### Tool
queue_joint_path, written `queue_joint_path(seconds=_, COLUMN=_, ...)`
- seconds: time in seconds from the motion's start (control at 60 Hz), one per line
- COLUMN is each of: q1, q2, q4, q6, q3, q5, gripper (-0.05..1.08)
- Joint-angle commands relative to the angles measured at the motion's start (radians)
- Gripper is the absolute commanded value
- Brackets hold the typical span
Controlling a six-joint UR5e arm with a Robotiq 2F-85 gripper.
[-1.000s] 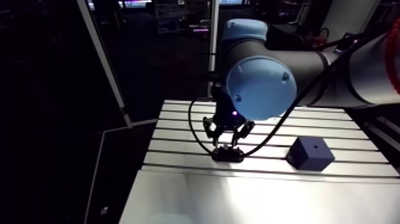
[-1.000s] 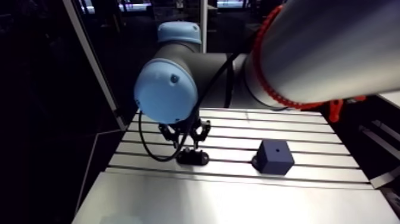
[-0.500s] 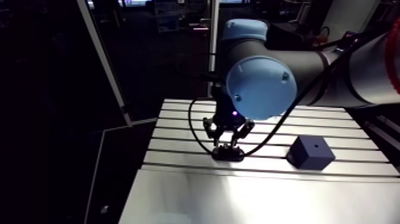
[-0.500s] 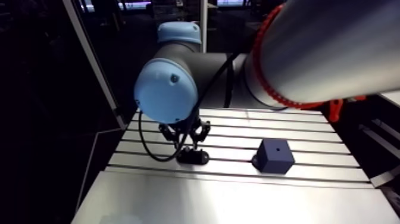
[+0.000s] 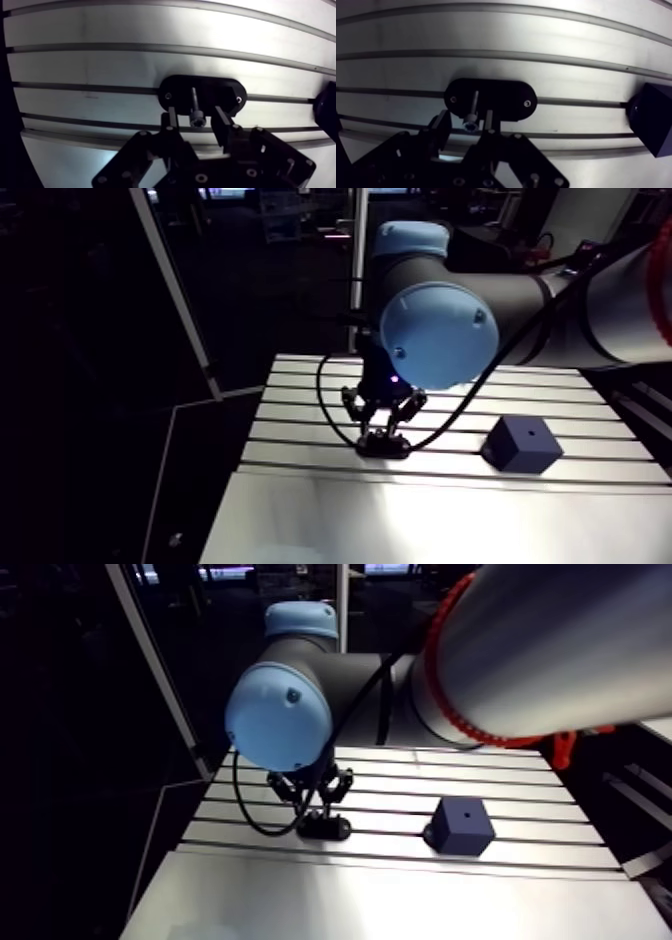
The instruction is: Pick up the M10 bolt and insert it into the hole until fully seated.
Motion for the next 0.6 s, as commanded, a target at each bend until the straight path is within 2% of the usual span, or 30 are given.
queue_joint_path(seconds=0.017, q1=0.0, q2=0.0, q4=0.001, q6=0.0, q3=0.002, q5=-0.001, gripper=0.53)
queue_joint_path(seconds=0.5, q1=0.0, q2=0.001, q4=0.001, q6=0.0, q3=0.002, q5=-0.006, gripper=0.59)
queue_joint_path(seconds=0.6, q1=0.0, q2=0.001, q4=0.001, q6=0.0, q3=0.002, q5=-0.006, gripper=0.64)
